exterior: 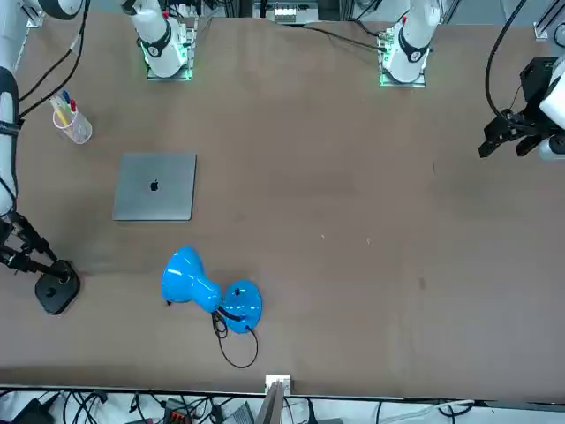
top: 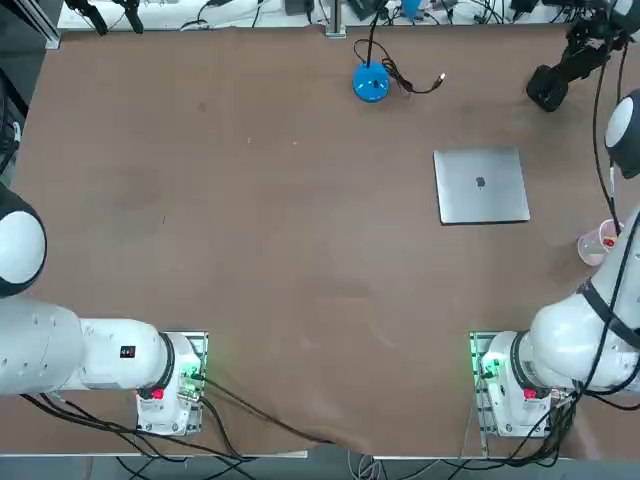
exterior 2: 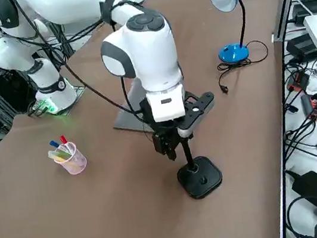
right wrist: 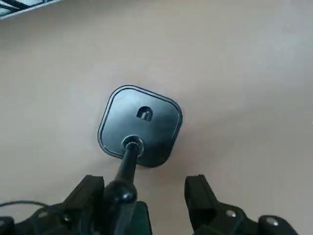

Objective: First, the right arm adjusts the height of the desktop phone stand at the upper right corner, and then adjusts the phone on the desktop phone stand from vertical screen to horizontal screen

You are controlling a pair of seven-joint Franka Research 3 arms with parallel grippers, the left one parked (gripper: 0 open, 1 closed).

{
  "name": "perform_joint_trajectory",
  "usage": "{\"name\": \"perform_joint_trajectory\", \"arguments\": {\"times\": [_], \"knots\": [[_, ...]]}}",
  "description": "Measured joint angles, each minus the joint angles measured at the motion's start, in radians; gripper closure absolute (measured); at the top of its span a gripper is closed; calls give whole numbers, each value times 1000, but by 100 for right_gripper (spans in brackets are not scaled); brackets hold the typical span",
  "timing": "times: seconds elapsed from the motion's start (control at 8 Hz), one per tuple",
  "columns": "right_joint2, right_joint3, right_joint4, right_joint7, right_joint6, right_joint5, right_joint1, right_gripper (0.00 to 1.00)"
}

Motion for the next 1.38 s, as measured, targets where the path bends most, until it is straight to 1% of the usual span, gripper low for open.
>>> {"name": "perform_joint_trajectory", "arguments": {"times": [0.38, 0.62, 0.75, 0.88, 1.12, 1.25, 1.38], "knots": [[-5, -3, 79, -2, -57, -12, 2, 0], [-33, 0, 113, -6, -119, -13, 18, 0], [-53, 3, 116, -10, -143, -37, 37, 0], [-68, 11, 116, -19, -156, -90, 64, 0], [-79, 18, 116, -24, -166, -198, 150, 0], [-78, 18, 116, -32, -168, -228, 187, 0], [-76, 19, 114, -81, -171, -237, 204, 1]]}}
